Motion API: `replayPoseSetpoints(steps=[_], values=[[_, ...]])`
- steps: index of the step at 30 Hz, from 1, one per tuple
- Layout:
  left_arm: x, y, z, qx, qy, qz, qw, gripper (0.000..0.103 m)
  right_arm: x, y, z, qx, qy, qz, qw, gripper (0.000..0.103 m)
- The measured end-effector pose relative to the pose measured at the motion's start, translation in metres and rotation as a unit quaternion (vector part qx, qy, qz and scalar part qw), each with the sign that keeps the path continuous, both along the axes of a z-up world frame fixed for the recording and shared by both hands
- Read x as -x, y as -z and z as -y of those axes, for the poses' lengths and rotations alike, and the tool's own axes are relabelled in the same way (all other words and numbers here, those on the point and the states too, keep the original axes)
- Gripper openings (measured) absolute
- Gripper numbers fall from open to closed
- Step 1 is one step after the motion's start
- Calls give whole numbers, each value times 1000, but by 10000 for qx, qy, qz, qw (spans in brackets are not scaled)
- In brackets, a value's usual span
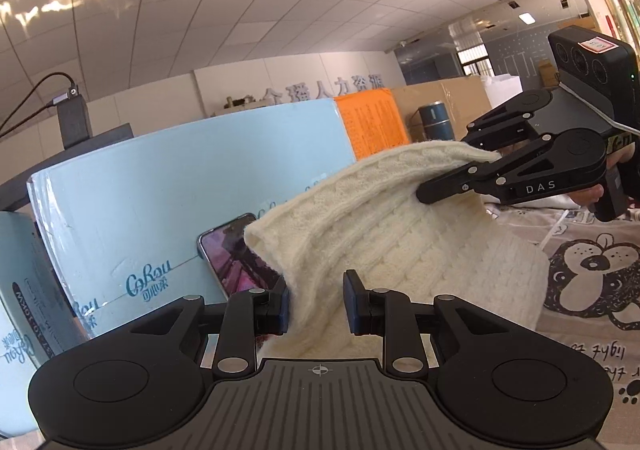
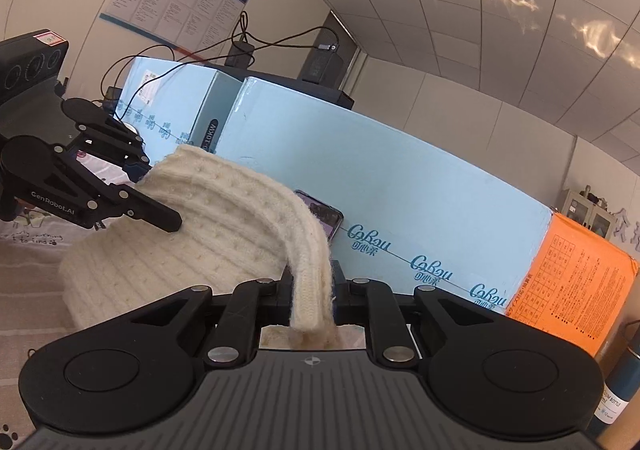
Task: Fold clothes
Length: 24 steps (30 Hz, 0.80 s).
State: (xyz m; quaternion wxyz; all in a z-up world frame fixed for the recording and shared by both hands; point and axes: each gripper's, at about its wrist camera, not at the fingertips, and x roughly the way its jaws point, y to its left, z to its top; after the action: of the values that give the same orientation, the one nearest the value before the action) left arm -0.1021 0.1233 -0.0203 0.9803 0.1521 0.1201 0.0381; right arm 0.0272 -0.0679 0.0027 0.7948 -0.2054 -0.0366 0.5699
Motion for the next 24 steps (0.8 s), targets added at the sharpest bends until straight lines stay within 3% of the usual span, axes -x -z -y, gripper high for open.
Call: replayPoseSetpoints(steps=[5, 11, 13, 15, 18, 20, 21, 24], values=[[-29, 25, -13, 572, -395, -362, 9969, 26, -25, 27, -27, 253, 332, -414, 9983, 14], [-29, 30, -34, 1515, -703, -492, 9847, 38, -34, 48, -43, 659, 467, -531, 9953, 14], [-27, 30, -43, 1896, -930, -496, 9762, 68, -37, 52, -47, 772, 513, -575, 9940, 16], [-23, 28, -51, 2347, -1128, -517, 9641, 75, -40, 56, -43, 779, 608, -728, 9924, 19], [-19, 27, -60, 2909, -1235, -529, 9473, 75, -47, 59, -37, 744, 793, -1091, 9881, 34], [-18, 29, -63, 3208, -1228, -500, 9378, 77, -53, 59, -30, 646, 943, -1467, 9826, 56], [-17, 31, -63, 3339, -1183, -473, 9339, 77, -57, 59, -26, 591, 992, -1698, 9787, 61], [-18, 34, -59, 3440, -1096, -403, 9317, 77, -64, 61, -21, 487, 1048, -2242, 9677, 71]])
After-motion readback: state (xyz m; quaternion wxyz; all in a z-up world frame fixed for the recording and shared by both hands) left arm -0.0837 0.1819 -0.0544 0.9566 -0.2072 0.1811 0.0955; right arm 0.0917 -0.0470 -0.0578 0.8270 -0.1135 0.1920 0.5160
